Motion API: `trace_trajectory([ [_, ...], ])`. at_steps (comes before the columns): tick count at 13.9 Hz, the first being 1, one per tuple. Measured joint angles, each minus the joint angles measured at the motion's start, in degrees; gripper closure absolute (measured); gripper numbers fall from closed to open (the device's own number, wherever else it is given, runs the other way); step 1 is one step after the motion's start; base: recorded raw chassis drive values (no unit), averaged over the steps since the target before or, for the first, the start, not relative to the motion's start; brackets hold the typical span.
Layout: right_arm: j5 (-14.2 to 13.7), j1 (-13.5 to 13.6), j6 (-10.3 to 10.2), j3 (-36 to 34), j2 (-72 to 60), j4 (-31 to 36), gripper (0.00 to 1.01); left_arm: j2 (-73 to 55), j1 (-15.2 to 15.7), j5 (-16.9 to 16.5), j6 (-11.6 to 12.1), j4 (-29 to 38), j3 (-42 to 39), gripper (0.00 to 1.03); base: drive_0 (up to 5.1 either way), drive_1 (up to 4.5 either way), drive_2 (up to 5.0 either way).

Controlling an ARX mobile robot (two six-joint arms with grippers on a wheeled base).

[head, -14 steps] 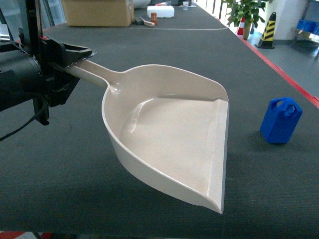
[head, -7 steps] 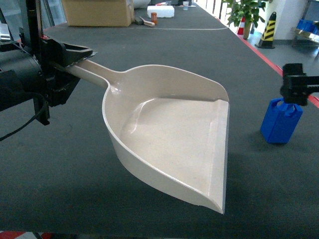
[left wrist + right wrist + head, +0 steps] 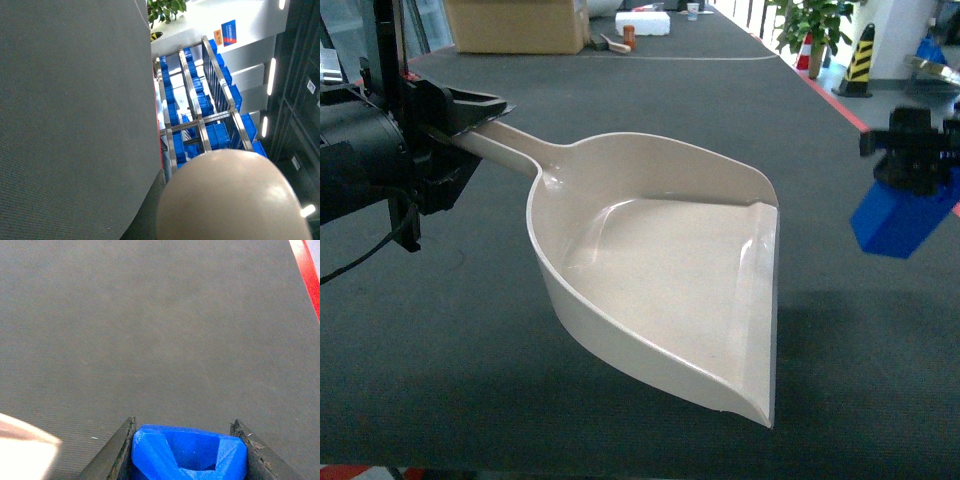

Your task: Place part in tray to right shelf

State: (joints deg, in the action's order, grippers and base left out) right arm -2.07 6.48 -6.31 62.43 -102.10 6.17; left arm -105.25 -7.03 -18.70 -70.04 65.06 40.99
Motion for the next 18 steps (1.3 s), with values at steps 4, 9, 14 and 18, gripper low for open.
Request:
trace_trajectory([
  [4, 5.40, 11.32, -2.43, 0.66, 10.10, -0.81, 0.53, 0.00, 0.00, 0.04, 0.02, 0.00, 0.00, 0.87, 0.0, 0.00, 0.0],
  [9, -4.07, 26.62, 0.68, 10.14, -3.65, -3.26, 0.54, 0.00, 0.02, 0.04, 0.15, -0.02, 0.00, 0.88, 0.0, 0.00, 0.0],
  [14, -5.46, 26.91, 1.22, 8.28, -1.49, 3.58, 0.17, -0.15, -1.31, 10.32, -2.80, 4.31, -1.27, 0.89, 0.0, 0.00, 0.0],
  [18, -6.10, 25.09, 2.38, -1.97, 18.27, 6.25, 0.03, -2.71, -2.54, 14.84, -9.68, 7.72, -1.25, 0.89, 0.0, 0.00, 0.0],
])
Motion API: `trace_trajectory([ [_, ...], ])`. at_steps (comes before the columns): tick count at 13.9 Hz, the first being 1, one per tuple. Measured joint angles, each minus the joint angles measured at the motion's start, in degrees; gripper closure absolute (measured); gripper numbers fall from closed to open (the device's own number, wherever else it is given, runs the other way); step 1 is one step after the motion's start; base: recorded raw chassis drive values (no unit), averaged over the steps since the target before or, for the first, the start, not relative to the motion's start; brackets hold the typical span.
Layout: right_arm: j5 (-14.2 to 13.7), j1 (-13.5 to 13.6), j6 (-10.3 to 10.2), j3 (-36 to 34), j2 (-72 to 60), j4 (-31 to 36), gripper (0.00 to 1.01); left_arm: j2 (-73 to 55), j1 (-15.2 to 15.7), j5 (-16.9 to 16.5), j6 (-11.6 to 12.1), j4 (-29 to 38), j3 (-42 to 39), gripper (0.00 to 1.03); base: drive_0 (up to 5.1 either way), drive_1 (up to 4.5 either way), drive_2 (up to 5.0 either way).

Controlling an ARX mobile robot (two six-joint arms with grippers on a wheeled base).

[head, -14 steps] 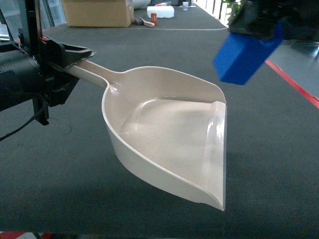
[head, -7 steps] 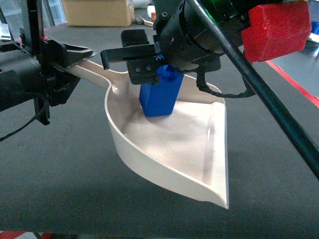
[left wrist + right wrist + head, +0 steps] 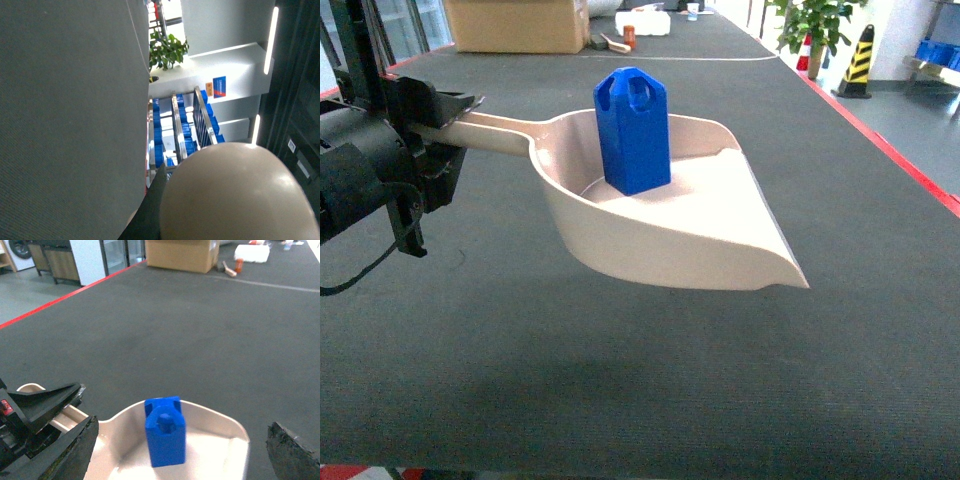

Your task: Place part in tray to right shelf

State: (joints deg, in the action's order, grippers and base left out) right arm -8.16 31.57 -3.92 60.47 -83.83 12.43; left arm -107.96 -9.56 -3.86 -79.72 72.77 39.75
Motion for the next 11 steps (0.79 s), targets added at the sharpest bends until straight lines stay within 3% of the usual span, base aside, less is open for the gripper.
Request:
trace_trajectory([
  [1, -0.98, -0.98, 1.05, -2.78, 4.61, -0.24, 0.03, -0.02, -0.35, -0.42, -0.52, 0.13, 0.00, 0.89, 0.0, 0.00, 0.0],
  [3, -5.73, -5.75, 4.35, -10.27, 17.16, -4.02, 0.03, -0.02, -0.85, -1.55, -1.31, 0.55, 0.00, 0.89, 0.0, 0.00, 0.0],
  [4, -10.49, -9.11, 8.57, -17.99, 29.40, -8.13, 0.03, -0.02, -0.90, -1.81, -1.29, 0.48, 0.00, 0.89, 0.0, 0.00, 0.0],
  [5, -10.71, -8.83, 8.92, -18.08, 29.57, -4.94, 0.05, -0.02, -0.92, -1.75, -1.31, 0.59, 0.00, 0.89, 0.0, 0.00, 0.0],
  [6, -11.89, -9.68, 7.19, -22.29, 30.73, 2.82, 0.18, -0.02, -1.29, -2.16, -1.29, 0.48, 0.00, 0.89, 0.0, 0.00, 0.0],
  [8, -9.53, -14.36, 5.40, -32.68, 36.48, 7.17, 0.42, -0.02, -0.70, -1.62, -1.31, 0.55, 0.00, 0.89, 0.0, 0.00, 0.0],
  [9, -8.72, -15.87, 5.16, -35.71, 38.36, 7.63, 0.40, -0.02, -0.66, -1.31, -1.29, 0.50, 0.00, 0.89, 0.0, 0.00, 0.0],
  [11, -7.98, -15.80, 4.96, -36.09, 38.23, 7.87, 0.14, -0.02, -1.29, -2.16, -1.31, 0.55, 0.00, 0.89, 0.0, 0.00, 0.0],
])
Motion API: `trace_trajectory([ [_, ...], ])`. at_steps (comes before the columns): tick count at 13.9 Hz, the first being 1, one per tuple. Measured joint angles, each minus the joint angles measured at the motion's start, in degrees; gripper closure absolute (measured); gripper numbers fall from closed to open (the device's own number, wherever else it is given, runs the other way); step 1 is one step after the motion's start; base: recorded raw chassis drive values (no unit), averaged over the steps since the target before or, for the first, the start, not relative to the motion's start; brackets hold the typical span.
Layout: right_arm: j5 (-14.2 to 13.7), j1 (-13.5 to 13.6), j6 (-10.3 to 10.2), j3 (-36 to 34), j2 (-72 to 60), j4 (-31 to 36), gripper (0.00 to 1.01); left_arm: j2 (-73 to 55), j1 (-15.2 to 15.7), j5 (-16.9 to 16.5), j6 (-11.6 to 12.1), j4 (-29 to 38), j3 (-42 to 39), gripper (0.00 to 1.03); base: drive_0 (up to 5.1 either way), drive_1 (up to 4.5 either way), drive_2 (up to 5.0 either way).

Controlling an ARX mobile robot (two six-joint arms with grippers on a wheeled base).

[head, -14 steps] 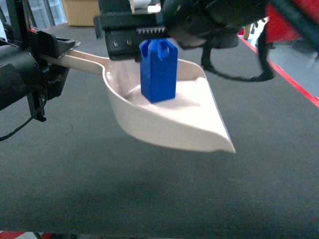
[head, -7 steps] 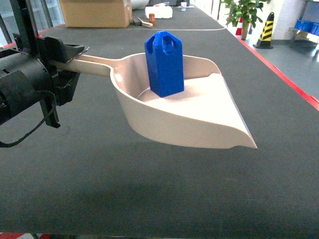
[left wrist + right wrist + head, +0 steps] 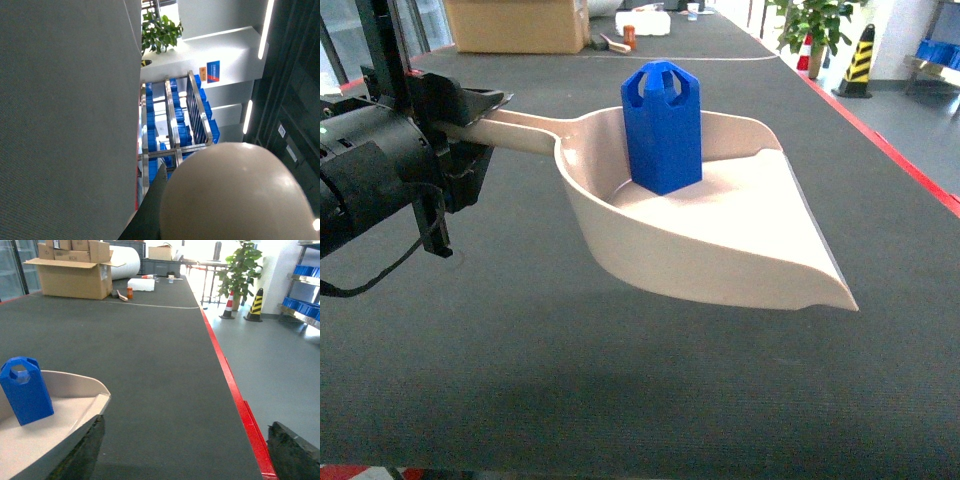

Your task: Place part in tray to right shelf

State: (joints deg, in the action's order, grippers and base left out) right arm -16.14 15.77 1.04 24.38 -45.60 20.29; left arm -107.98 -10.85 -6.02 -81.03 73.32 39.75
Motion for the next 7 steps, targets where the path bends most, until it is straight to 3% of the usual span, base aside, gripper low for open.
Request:
trace_trajectory([
  [1, 0.13, 0.02, -0.02, 0.00, -0.04, -0.04, 0.02, 0.00, 0.04, 0.07, 0.02, -0.02, 0.00, 0.89, 4.6, -3.98, -0.7],
  [7, 0.35, 0.04, -0.07, 0.00, -0.02, -0.02, 0.03, 0.00, 0.44, 0.24, 0.00, -0.07, -0.02, 0.89, 4.8, -2.82, -2.3],
])
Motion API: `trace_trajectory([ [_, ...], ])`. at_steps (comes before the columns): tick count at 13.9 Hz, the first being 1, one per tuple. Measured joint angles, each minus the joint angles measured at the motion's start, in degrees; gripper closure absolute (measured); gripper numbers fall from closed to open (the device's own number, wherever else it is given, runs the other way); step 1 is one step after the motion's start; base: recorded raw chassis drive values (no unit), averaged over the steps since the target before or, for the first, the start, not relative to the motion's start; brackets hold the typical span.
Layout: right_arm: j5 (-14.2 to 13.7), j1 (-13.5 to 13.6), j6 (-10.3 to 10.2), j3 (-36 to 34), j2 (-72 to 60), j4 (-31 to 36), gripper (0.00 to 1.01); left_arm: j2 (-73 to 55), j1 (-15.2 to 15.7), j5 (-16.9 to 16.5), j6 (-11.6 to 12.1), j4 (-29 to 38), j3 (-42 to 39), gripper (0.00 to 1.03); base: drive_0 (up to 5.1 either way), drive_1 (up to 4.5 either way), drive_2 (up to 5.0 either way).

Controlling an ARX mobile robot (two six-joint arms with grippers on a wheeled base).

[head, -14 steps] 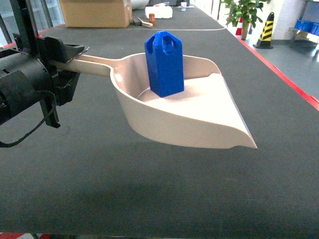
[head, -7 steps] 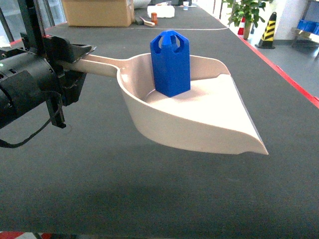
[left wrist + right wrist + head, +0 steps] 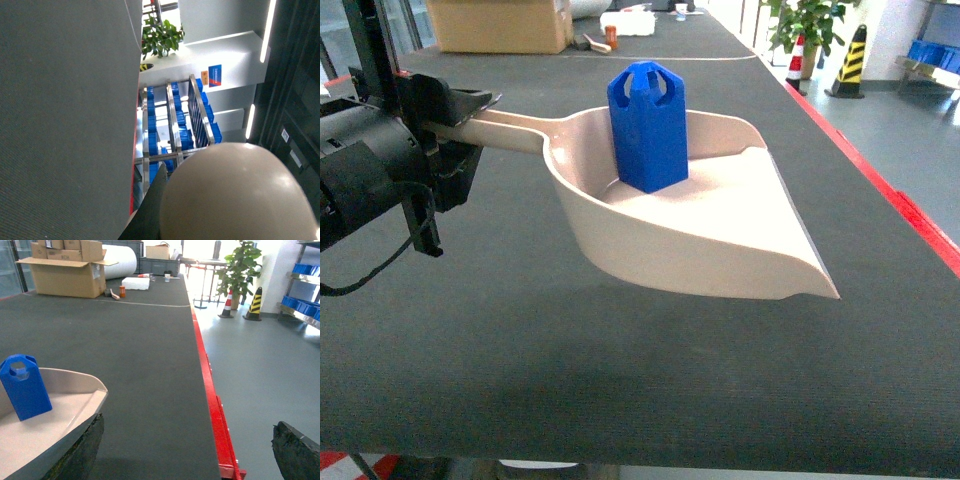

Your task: Place part in tray to right shelf

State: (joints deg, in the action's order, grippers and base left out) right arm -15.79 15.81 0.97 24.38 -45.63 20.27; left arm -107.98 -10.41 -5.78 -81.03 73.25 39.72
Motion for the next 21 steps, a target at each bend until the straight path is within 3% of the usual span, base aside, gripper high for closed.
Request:
trace_trajectory([
  [21, -0.04, -0.04, -0.07, 0.02, 0.00, 0.00, 0.03, 0.00, 0.00, 0.04, 0.02, -0.04, 0.00, 0.89, 5.0, -2.43, -2.4],
])
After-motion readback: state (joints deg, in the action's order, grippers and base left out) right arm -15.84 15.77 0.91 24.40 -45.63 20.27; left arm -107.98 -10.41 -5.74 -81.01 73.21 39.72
